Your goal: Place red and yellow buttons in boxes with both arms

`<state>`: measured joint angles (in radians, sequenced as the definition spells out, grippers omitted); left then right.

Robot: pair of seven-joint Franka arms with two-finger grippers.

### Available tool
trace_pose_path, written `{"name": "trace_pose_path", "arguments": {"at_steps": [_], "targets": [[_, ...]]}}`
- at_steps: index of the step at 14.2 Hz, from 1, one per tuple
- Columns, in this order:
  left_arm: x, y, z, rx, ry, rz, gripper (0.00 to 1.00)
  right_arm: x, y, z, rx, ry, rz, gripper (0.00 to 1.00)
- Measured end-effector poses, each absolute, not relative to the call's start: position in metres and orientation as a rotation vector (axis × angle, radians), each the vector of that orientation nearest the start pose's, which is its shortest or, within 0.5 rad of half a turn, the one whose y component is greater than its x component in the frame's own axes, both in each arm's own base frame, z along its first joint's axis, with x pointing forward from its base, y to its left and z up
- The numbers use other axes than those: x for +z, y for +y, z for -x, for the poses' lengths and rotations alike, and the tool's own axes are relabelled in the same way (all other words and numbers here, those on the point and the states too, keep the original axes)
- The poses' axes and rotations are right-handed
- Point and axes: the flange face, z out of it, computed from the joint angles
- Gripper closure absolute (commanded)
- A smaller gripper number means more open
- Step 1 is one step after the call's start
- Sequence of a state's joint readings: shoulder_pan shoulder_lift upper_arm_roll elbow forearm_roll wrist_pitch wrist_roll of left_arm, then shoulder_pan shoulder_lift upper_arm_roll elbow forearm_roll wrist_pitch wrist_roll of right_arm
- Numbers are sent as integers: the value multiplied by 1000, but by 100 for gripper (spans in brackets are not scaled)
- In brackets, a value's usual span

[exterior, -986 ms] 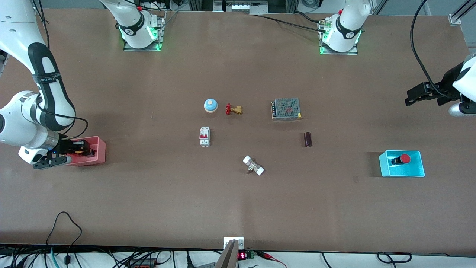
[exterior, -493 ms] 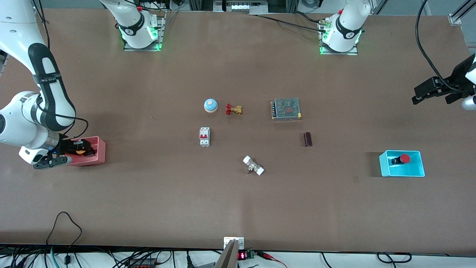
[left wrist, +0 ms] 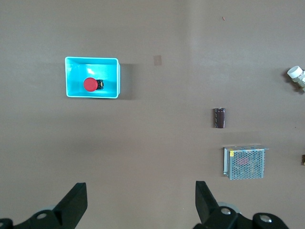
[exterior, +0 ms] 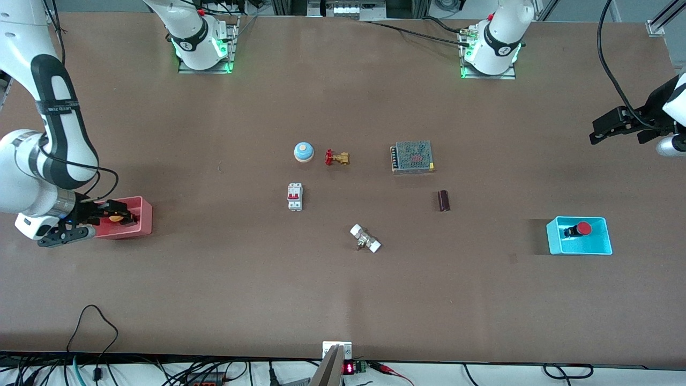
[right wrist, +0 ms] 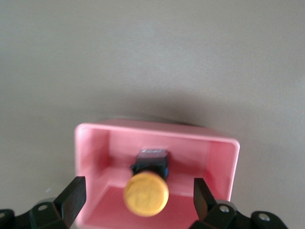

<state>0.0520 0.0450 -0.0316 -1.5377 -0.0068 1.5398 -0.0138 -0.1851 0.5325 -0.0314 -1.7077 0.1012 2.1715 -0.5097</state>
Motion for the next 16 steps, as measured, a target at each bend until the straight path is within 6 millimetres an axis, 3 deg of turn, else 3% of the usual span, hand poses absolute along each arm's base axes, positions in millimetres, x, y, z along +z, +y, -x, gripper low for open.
{"name": "trace_pose_path", "arguments": {"at_steps": [2, 5, 8, 10, 13, 16], "targets": [[612, 11, -565, 69, -53, 3149, 0, 318, -128, -648, 68, -376, 3023, 0], [613, 8, -565, 69, -46, 3149, 0, 401, -99, -638, 58, -371, 3058, 0], [613, 6, -565, 68, -38, 3149, 0, 489, -38, -611, 156, -308, 3145, 0], [613, 6, -565, 68, -39, 3148, 0, 536, -2, -588, 171, -227, 3172, 0], [614, 6, -565, 59, -39, 3148, 0, 581, 23, -559, 152, -220, 3188, 0], [615, 6, -565, 55, -40, 3148, 0, 586, 24, -554, 157, -221, 3187, 0]]}}
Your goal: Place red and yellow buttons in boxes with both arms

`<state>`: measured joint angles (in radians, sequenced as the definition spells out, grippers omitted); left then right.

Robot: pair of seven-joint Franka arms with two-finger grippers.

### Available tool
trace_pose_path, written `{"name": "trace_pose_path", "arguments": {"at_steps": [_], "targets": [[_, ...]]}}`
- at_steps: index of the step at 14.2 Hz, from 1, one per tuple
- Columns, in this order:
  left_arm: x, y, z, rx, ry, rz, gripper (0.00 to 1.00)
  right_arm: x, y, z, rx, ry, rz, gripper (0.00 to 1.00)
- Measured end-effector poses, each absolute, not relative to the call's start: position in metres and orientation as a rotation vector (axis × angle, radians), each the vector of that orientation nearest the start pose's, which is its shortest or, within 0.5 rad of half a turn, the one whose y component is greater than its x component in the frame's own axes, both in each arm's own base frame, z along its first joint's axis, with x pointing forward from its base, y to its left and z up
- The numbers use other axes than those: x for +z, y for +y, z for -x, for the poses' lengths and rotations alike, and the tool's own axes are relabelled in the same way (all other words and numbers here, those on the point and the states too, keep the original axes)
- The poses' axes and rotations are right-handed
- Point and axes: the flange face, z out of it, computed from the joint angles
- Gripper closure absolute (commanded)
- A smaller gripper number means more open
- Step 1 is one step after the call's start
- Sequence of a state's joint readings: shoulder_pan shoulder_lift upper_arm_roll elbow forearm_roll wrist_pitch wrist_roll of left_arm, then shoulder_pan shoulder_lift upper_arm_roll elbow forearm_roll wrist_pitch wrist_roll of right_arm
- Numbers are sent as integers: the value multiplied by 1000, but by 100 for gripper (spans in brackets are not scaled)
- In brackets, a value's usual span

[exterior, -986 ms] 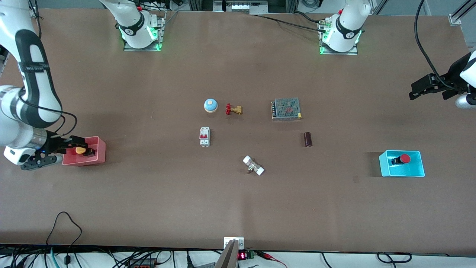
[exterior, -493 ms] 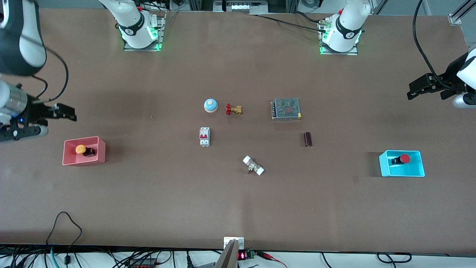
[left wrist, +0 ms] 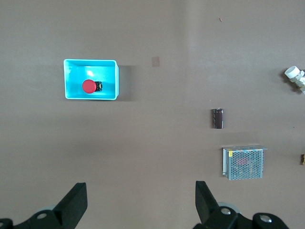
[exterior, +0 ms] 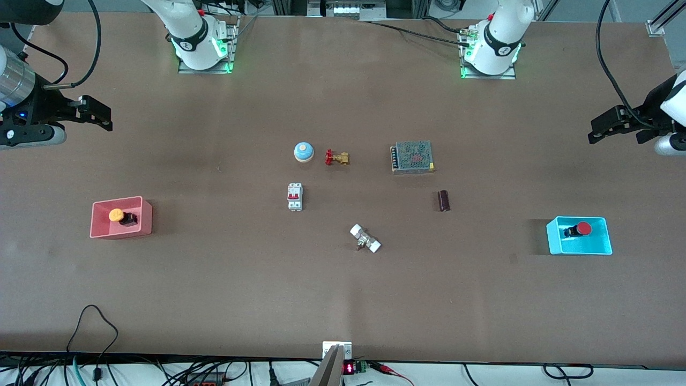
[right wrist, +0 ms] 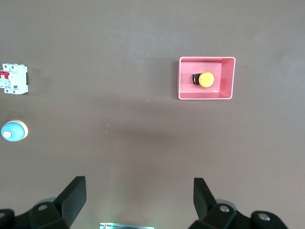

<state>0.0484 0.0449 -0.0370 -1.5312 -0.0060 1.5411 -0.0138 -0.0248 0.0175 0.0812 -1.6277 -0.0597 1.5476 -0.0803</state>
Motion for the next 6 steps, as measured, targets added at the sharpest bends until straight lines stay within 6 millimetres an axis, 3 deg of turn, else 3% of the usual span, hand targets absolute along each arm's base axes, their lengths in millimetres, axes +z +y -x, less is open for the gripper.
{"name": "trace_pose_path", "arguments": {"at_steps": [6], "targets": [[616, 6, -565, 53, -38, 3149, 0, 575, 25, -557, 190, -186, 3187, 0]]}}
